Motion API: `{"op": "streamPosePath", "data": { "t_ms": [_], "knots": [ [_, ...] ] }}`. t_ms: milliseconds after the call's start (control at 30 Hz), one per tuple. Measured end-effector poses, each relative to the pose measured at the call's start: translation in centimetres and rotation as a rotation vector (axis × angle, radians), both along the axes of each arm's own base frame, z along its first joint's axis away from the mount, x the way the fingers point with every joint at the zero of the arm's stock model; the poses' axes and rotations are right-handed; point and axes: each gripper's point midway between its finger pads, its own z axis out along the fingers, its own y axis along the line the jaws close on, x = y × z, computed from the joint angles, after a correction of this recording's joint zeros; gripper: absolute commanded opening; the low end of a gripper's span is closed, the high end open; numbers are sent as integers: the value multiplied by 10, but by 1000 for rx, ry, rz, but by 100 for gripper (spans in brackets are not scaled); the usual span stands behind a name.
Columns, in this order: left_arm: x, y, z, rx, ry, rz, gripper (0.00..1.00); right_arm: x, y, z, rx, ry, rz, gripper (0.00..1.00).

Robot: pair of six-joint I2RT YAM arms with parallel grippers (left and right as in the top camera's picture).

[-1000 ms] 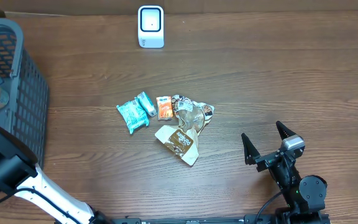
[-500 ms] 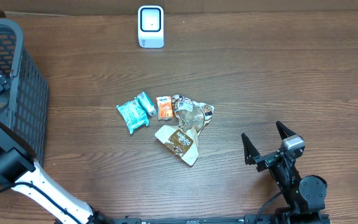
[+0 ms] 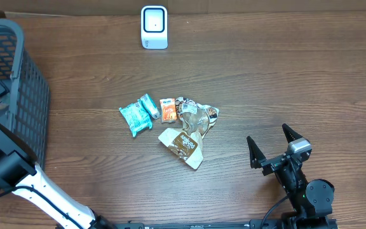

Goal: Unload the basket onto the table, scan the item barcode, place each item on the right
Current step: 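Reach into the basket and grasp the green-lidded jar, then lift the jar, hold it toward the scanner, and lower it right of items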

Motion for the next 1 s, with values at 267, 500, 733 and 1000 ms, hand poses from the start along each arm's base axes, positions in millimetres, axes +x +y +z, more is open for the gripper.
{"op": "streamPosePath", "data": {
  "t_ms": [267,500,733,1000],
  "knots": [
    [4,-15,63,26,-109,38,56,0,0,0,0,0,0,100],
    [-7,-52,219,101,-419,24,57,0,0,0,0,0,0,100],
    [-40,-132,324,64,-637,-107,62,0,0,0,0,0,1,100],
    [-45,-247,311,-136,-540,-328,63,0,0,0,0,0,0,100]
  ]
}}
